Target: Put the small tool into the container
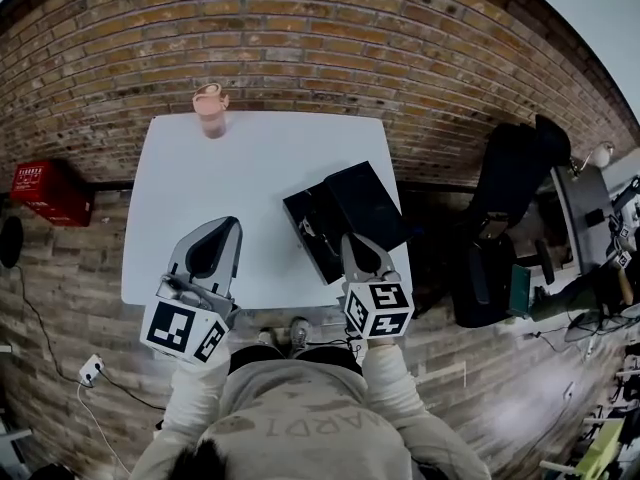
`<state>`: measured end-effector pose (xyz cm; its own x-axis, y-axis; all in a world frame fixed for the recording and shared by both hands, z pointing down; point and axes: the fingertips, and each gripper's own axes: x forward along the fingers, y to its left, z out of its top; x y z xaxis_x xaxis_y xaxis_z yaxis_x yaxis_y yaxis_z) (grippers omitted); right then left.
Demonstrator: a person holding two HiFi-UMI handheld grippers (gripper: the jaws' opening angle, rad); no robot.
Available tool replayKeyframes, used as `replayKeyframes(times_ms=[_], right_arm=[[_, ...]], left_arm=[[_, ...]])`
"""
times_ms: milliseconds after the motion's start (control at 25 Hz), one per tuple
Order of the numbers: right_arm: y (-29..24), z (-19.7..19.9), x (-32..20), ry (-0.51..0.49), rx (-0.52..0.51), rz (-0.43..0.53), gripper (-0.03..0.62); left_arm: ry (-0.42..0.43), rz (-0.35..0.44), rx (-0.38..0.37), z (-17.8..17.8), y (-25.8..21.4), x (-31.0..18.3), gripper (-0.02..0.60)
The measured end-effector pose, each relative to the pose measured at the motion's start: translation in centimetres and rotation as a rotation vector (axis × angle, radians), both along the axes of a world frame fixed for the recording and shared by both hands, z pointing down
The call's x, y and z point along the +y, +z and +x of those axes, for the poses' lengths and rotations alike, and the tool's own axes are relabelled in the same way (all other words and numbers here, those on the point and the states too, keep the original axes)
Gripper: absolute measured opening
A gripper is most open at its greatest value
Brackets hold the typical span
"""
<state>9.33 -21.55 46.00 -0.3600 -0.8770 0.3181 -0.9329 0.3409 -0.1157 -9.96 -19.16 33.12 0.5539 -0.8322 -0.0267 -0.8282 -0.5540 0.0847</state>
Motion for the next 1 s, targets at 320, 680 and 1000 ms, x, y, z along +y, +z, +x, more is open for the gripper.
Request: replayKeyframes(times_ms=[320,680,1000], right_arm=[[-3.4,1.0,2.4,0.037,-0.014,0.089,0.010],[-7.1,1.9,5.0,0.072,-0.025,0.187,0.011],[-10.7,2.7,7.1,0.105,-0.033,0.278,0.011]], left_arm=[[0.051,0.006,-0.008,1.4,-0.2,1.0,0.005],[0.098,0.022,-0.008,2.6,-0.8,2.2,0.006],[0.136,0.030,-0.010,3.8,-1.2,3.0,0.005]])
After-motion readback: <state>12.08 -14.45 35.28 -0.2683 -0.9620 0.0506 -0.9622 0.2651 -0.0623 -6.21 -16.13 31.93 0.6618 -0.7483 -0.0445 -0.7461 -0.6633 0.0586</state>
